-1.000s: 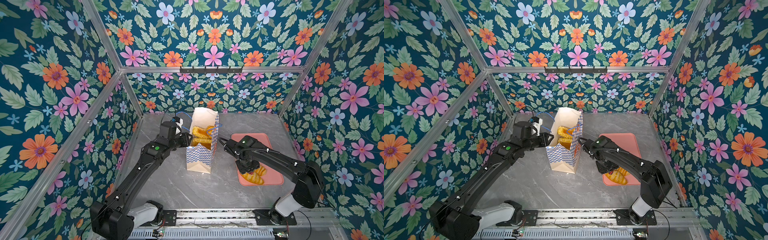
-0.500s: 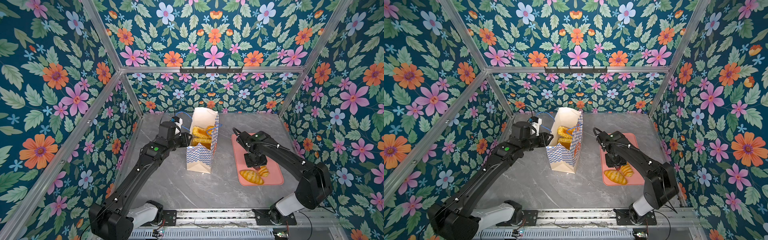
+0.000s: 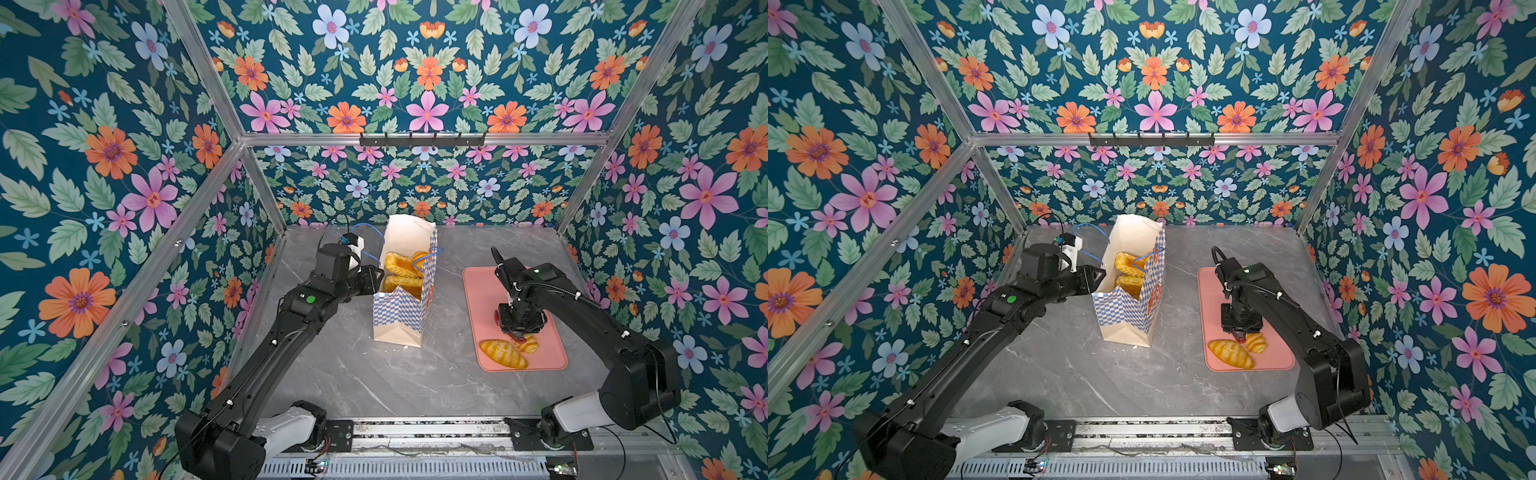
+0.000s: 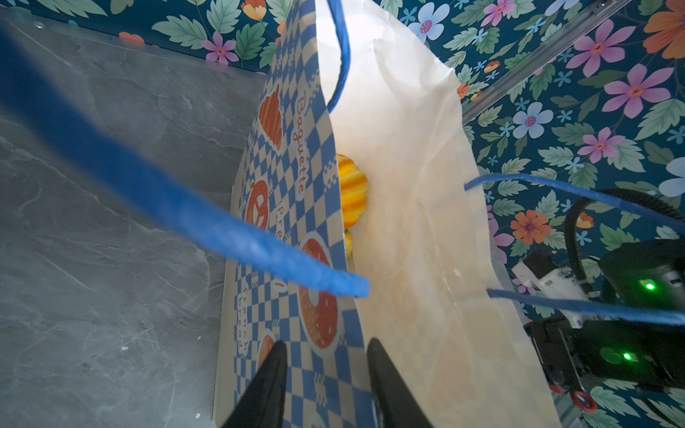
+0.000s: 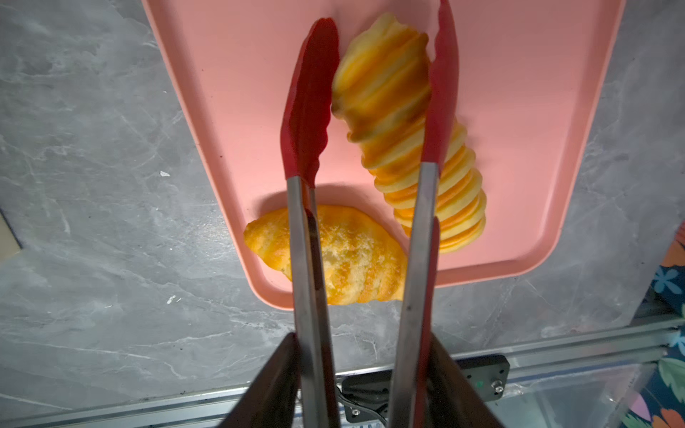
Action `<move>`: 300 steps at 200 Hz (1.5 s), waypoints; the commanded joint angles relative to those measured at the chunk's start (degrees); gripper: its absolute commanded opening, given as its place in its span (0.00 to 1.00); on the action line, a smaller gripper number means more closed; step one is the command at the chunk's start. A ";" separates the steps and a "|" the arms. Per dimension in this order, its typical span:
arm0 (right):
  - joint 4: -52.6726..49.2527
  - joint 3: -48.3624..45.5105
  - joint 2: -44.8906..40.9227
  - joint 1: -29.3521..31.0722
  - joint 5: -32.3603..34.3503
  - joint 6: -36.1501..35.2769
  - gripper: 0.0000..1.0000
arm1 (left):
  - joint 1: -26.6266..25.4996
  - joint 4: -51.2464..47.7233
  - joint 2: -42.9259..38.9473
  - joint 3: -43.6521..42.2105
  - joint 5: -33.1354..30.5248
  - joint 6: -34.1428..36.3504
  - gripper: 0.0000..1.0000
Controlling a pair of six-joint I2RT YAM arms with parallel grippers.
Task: Place the fake bread into the paper bag
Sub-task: 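Lower the tongs around the long ridged yellow bread and close them, then lift the ridged bread with the tongs and carry it over the bag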
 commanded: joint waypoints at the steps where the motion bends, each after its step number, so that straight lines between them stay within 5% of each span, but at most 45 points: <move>1: 0.27 -0.42 -0.90 -0.24 -0.83 -0.66 0.46 | 0.01 0.29 -0.07 0.39 0.11 0.57 0.38; 139: 0.75 6.19 -4.20 -0.22 6.58 -0.81 0.20 | 0.01 -0.32 -0.06 0.90 0.02 -0.26 0.44; 300: 3.00 14.14 -9.28 -0.79 -0.03 -0.02 0.16 | 0.01 -2.51 0.67 4.51 -1.65 0.03 0.35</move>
